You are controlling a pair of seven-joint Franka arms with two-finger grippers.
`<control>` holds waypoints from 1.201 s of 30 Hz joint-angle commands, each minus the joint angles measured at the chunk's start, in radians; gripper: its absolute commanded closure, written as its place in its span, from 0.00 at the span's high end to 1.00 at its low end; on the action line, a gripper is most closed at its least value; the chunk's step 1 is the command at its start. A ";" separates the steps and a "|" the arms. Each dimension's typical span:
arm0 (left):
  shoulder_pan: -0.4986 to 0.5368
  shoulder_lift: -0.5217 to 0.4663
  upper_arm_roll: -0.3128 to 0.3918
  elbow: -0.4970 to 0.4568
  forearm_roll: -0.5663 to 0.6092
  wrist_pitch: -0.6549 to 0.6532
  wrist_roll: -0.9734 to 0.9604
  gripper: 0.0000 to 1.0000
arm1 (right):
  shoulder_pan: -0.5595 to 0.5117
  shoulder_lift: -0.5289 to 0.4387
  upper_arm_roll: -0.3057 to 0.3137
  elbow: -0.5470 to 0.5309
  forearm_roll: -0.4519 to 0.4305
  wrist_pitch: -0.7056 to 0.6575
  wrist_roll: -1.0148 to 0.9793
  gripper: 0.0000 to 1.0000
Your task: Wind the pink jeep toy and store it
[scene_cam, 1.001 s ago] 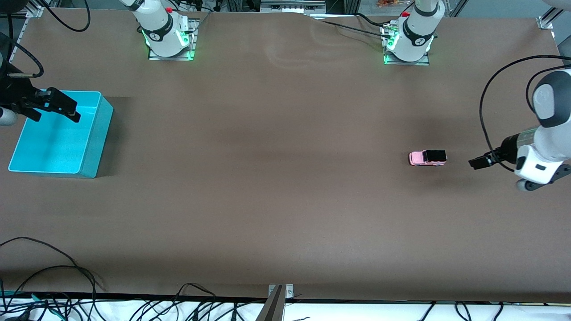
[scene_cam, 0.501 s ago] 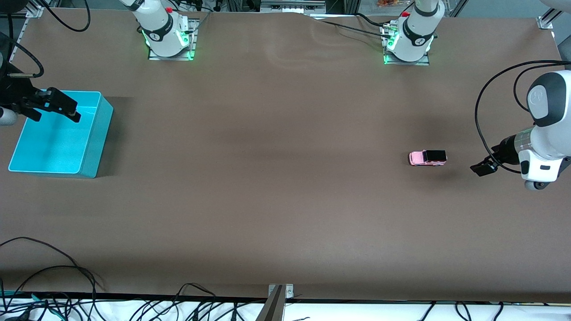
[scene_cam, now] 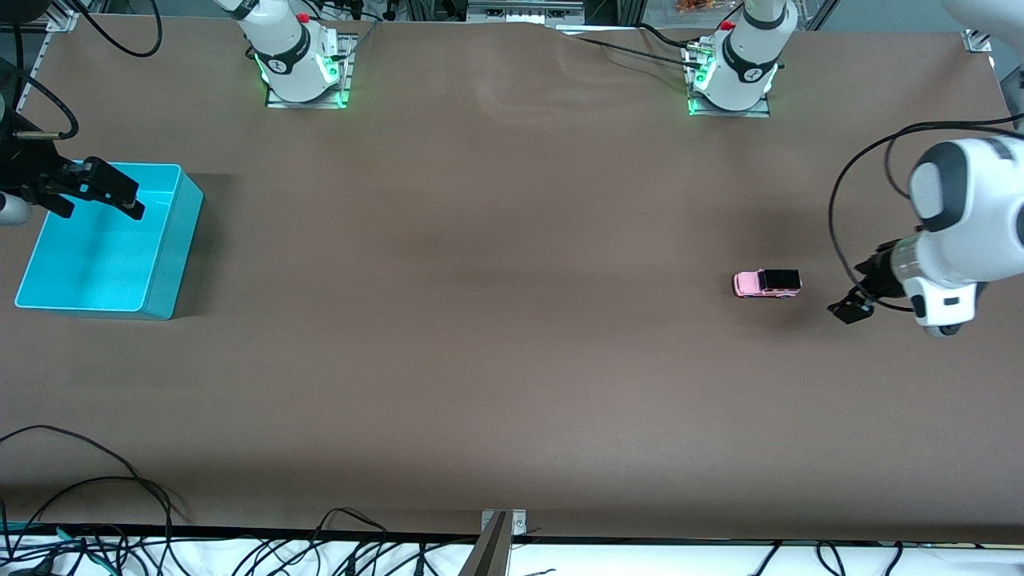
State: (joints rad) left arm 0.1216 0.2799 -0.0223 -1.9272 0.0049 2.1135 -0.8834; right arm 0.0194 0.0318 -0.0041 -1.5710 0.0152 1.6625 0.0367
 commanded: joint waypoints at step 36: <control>-0.008 0.025 -0.048 -0.388 0.021 0.497 -0.726 1.00 | -0.001 0.007 0.003 0.023 -0.006 -0.010 0.002 1.00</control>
State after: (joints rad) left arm 0.1191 0.2705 -0.0694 -2.3140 0.0051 2.5718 -1.5326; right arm 0.0194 0.0318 -0.0041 -1.5710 0.0152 1.6625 0.0367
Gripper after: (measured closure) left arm 0.000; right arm 0.000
